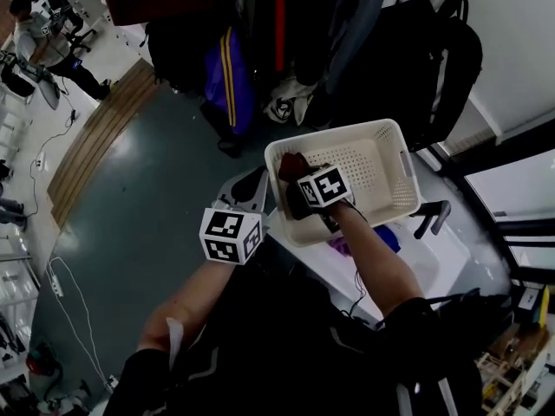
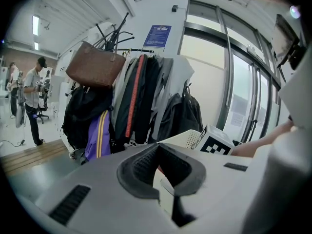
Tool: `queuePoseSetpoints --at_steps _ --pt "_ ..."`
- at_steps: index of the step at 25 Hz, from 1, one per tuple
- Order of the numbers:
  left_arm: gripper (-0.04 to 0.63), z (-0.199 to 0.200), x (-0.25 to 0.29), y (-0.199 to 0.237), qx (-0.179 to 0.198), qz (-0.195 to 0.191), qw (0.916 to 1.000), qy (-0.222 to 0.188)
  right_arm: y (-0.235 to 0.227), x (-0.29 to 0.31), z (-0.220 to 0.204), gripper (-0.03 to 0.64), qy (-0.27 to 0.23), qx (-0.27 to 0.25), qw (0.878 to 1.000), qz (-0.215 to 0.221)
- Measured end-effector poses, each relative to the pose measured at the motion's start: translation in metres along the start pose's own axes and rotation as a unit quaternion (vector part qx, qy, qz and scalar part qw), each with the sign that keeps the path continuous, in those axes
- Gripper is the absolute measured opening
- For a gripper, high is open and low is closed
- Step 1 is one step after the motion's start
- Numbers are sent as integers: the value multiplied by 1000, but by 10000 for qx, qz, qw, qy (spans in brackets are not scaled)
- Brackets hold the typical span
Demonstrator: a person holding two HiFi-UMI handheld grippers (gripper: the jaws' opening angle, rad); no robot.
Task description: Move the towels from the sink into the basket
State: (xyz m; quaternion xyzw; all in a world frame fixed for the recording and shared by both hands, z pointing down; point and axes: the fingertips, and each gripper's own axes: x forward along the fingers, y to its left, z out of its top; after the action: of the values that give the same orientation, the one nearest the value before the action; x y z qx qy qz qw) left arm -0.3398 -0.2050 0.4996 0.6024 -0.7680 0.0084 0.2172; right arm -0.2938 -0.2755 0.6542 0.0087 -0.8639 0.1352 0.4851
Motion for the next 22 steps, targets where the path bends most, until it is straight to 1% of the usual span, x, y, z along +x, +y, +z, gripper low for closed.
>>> queuePoseSetpoints --at_steps 6,14,16,18,20,22 --pt "3 -8 2 6 -106 -54 9999 71 -5 20 -13 123 313 81 9994 -87" --pt "3 -9 4 8 -138 -167 9997 105 -4 27 -15 133 395 64 9991 -141" --pt "3 -8 4 6 -119 -218 9996 103 -4 26 -15 148 414 64 9990 -151" --pt "3 -6 3 7 -109 -267 9995 98 -2 24 -14 196 426 28 9990 -130" --pt "3 -2 2 8 -108 -352 9993 84 0 20 -9 205 367 33 9992 -129" --pt "3 4 3 7 -100 -491 9987 33 -1 11 0 207 205 115 9996 -173"
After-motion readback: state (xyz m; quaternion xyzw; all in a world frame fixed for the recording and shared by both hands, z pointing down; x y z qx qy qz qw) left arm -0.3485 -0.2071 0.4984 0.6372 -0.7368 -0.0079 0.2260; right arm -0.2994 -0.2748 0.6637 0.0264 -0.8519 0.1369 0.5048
